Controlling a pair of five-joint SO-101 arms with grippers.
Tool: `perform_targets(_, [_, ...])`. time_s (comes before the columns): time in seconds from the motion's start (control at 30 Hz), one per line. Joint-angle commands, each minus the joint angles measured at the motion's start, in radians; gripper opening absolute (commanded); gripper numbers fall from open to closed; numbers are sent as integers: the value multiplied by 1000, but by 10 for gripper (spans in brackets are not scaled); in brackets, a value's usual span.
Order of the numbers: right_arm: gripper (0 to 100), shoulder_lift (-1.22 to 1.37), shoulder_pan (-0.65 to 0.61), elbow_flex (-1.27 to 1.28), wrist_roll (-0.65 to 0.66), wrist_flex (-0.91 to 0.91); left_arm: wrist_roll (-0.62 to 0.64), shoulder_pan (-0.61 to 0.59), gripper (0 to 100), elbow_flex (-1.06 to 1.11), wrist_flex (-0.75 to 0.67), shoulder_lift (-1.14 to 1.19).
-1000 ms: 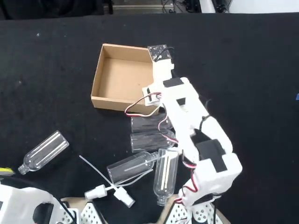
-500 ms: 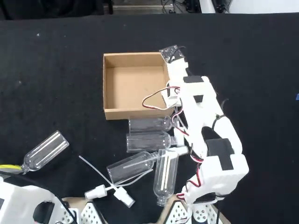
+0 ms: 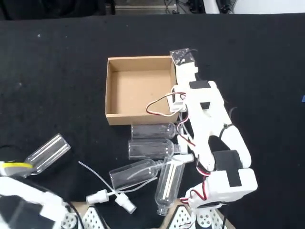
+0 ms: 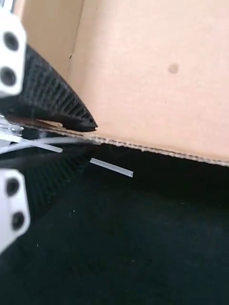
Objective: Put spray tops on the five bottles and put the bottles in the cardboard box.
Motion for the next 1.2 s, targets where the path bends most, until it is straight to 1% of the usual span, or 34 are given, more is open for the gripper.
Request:
perform_targets(0.0, [162,-93,-28,-22,-11,14,57,73,398,33,11,-132])
perform_targets(0.07, [223,-124,-43,-53,-11,54,101,105,399,53,23,-160])
perform_targets(0.1, [238,-145,-51,-67,-9,83,121,119,400,54,37,-163])
perform_targets(0.2, [230,-228,-94,-88,-11,153,218,163,400,59,55,-163])
perform_targets(0.3, [218,-323,-120,-84,-5,203,377,193,400,73,5,-163])
perform_targets(0.4, [219,-410,-118,-36,-3,216,520,228,400,120,-12,-163])
perform_targets(0.47, [219,-456,-118,15,-2,207,585,249,400,171,-14,-163])
perform_targets(0.57, [219,-524,-121,108,-11,143,621,260,401,248,-49,-173])
perform_targets(0.7, [219,-605,-124,239,-11,43,641,254,401,306,-218,-166])
perform_targets(0.8, [219,-659,-124,332,-11,-26,769,259,401,329,-281,-170])
perform_targets(0.87, [219,-690,-124,383,-11,-64,848,262,401,328,-290,-173])
perform_targets(0.93, [219,-711,-124,417,-11,-84,893,278,401,312,-282,-172])
perform_targets(1.03, [219,-725,-124,435,-11,-91,908,326,401,282,-247,-173])
perform_targets(1.17, [219,-725,-124,440,-11,-91,922,377,401,183,-175,-164])
